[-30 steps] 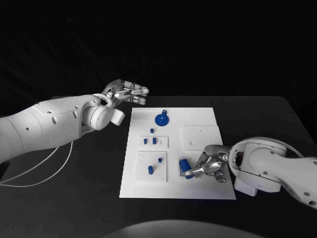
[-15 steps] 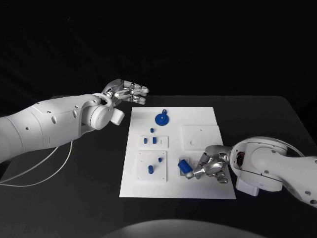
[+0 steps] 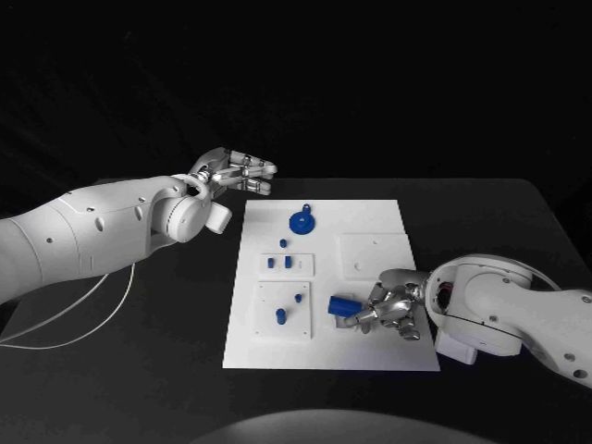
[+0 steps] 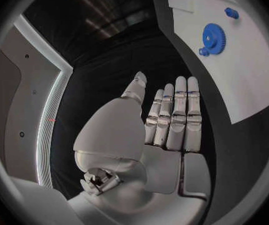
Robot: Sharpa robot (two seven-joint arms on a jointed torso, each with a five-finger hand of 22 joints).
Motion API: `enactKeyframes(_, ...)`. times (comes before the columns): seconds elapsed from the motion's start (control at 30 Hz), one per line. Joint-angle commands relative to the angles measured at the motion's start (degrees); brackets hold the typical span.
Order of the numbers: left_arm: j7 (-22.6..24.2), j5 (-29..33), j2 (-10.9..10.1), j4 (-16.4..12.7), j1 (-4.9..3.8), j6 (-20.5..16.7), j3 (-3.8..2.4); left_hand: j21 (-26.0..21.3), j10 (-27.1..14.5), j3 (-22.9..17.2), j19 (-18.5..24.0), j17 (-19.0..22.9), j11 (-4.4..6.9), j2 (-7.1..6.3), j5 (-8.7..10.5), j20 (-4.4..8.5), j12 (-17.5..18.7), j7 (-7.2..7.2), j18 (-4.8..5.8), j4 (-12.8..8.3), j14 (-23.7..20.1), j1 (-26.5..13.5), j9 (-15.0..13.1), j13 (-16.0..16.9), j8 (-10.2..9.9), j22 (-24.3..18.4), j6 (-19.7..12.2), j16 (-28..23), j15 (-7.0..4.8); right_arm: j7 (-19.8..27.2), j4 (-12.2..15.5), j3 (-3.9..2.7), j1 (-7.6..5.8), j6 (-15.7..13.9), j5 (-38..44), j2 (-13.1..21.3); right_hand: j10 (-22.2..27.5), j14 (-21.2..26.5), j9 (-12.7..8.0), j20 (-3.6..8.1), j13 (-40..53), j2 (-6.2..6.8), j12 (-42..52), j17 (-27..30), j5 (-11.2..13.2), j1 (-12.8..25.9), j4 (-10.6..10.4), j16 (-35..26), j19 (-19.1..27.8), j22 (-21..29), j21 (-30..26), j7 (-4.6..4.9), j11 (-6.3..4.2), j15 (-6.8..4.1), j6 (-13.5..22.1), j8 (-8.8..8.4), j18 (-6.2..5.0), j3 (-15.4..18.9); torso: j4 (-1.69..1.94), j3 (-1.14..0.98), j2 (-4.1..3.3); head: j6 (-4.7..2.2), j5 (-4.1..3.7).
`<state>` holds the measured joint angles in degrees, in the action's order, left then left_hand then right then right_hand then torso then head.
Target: Assemble the parts on the task board
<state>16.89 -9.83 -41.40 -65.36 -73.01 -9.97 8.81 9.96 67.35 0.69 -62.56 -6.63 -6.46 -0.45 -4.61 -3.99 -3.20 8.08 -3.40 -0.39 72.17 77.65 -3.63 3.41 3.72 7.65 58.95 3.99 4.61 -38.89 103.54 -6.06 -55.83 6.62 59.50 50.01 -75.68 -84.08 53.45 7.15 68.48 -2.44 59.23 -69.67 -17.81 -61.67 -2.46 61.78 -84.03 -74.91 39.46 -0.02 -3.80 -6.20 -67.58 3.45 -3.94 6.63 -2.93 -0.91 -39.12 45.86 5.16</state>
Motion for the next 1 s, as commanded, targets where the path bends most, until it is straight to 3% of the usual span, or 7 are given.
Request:
enactKeyframes(0.03, 0.2, -0.2, 0.1, 0.0, -0.01, 0.5, -0.04, 0.1, -0.2, -0.1, 0.3, -0.1, 0.03, 0.11, 0.27, 0.00, -0.3, 0.00, 0.51, 0.4, 0.1, -0.6, 0.0, 0.0, -0.1, 0.0, -0.3, 0.0, 0.27, 1.2, -0.1, 0.00, 0.06, -0.4, -1.0, -0.2, -0.5, -0.2, -0.5, 0.59, 0.1, -0.37, 0.2, 0.1, -0.6, 0.7, -0.9, 0.3, -3.0, -4.6, 0.3, -0.07, 0.05, -0.36, -0.7, 0.23, 0.56, 0.4, 0.02, -0.02, 0.02, 0.02, -0.09)
enactKeyframes(0.37, 0.2, -0.2, 0.0, 0.0, -0.01, 0.5, -0.04, 0.1, -0.2, -0.1, 0.3, -0.1, 0.04, 0.10, 0.27, -0.01, -0.3, 0.00, 0.51, 0.5, 0.1, -0.6, 0.0, 0.0, 0.0, -0.1, -0.3, 0.0, 0.27, 0.8, -0.3, 0.00, 0.06, 1.0, -1.2, 0.0, -0.4, -0.2, -1.0, 0.56, 0.2, 0.03, 0.0, 0.2, -3.5, 1.8, -2.3, 0.3, -2.9, -4.5, 0.2, 0.03, 0.15, -0.33, -0.7, 0.25, 0.54, 3.9, -0.02, -0.04, 0.03, -0.10, -0.07)
enactKeyframes(0.47, 0.2, -0.2, 0.0, 0.0, -0.01, 0.5, -0.04, 0.1, -0.2, -0.1, 0.3, -0.1, 0.04, 0.10, 0.27, -0.01, -0.3, 0.00, 0.51, 0.5, 0.1, -0.6, 0.0, 0.0, 0.0, -0.1, -0.3, 0.0, 0.27, 0.8, -0.2, 0.00, 0.06, 1.7, -0.9, 0.3, -0.4, -0.2, -1.0, 0.55, 0.2, -0.12, -0.2, 0.2, -3.6, 1.4, -2.3, 0.2, -2.9, -4.5, 0.2, 0.06, 0.14, -0.30, -0.7, 0.25, 0.53, 6.5, -0.02, -0.04, 0.00, -0.16, -0.04)
enactKeyframes(0.6, 0.2, -0.2, -0.1, -0.1, -0.01, 0.5, -0.04, 0.1, -0.2, -0.1, 0.3, -0.1, 0.04, 0.10, 0.27, -0.01, -0.3, 0.00, 0.51, 0.5, 0.1, -0.6, 0.0, 0.0, 0.0, -0.1, -0.3, 0.0, 0.27, 1.2, 0.1, 0.00, 0.06, 2.3, 0.8, 0.9, -0.2, -0.2, -1.0, 0.52, 0.1, 1.07, -0.4, 0.3, -2.5, 1.3, -2.4, 0.2, -2.9, -4.5, 0.0, 0.16, 0.22, -0.27, -0.5, 0.25, 0.47, 7.1, -0.05, -0.05, 0.02, -0.26, -0.02)
enactKeyframes(0.77, 0.2, -0.2, -0.2, -0.1, -0.01, 0.5, -0.04, 0.1, -0.2, -0.1, 0.3, -0.1, 0.04, 0.10, 0.27, -0.01, -0.3, 0.00, 0.51, 0.5, 0.1, -0.6, 0.0, 0.0, 0.0, -0.1, -0.3, 0.0, 0.27, 2.0, 0.8, -0.49, 0.06, 2.8, 5.2, 2.2, 0.0, -0.1, -1.4, 0.38, 0.0, 4.71, -0.6, 0.4, 0.6, 1.0, -4.2, 0.0, -2.9, -4.5, -0.3, 0.38, 0.38, -0.15, -0.1, 0.24, 0.28, 3.9, -0.04, -0.03, 0.05, -0.37, 0.02)
enactKeyframes(0.97, 0.2, -0.2, -0.4, -0.2, -0.01, 0.4, -0.03, 0.1, -0.3, -0.1, 0.3, -0.1, 0.03, 0.09, 0.27, -0.01, -0.3, 0.00, 0.51, 0.5, 0.1, -0.6, 0.0, 0.0, 0.0, -0.1, -0.3, 0.0, 0.28, 3.9, 2.0, -2.54, 0.06, 1.7, 13.4, 3.9, 0.3, -0.1, -2.5, 0.24, -0.1, 9.08, -0.8, 0.4, 3.0, -1.3, -8.5, -0.2, -2.9, -4.5, -0.4, 0.80, 0.66, 0.02, 0.9, 0.24, 0.10, 1.1, -0.08, -0.02, 0.04, -0.46, 0.05)
enactKeyframes(1.0, 0.2, -0.2, -0.4, -0.2, -0.01, 0.4, -0.03, 0.1, -0.3, -0.1, 0.3, -0.1, 0.01, -0.05, 0.27, -0.02, -0.3, 0.01, 0.50, 0.7, 0.1, -0.6, 0.0, 0.0, 0.0, -0.1, -0.3, 0.0, 0.29, 4.3, 2.2, -2.86, 0.06, 1.3, 14.8, 4.1, 0.5, -0.1, -4.4, 0.08, 0.0, 9.96, -0.8, 0.4, 2.9, -2.2, -9.9, -0.2, -2.9, -4.5, -0.3, 1.13, 0.88, 0.20, 1.7, 0.20, -0.08, 0.9, -0.08, -0.02, 0.05, -0.46, 0.04)
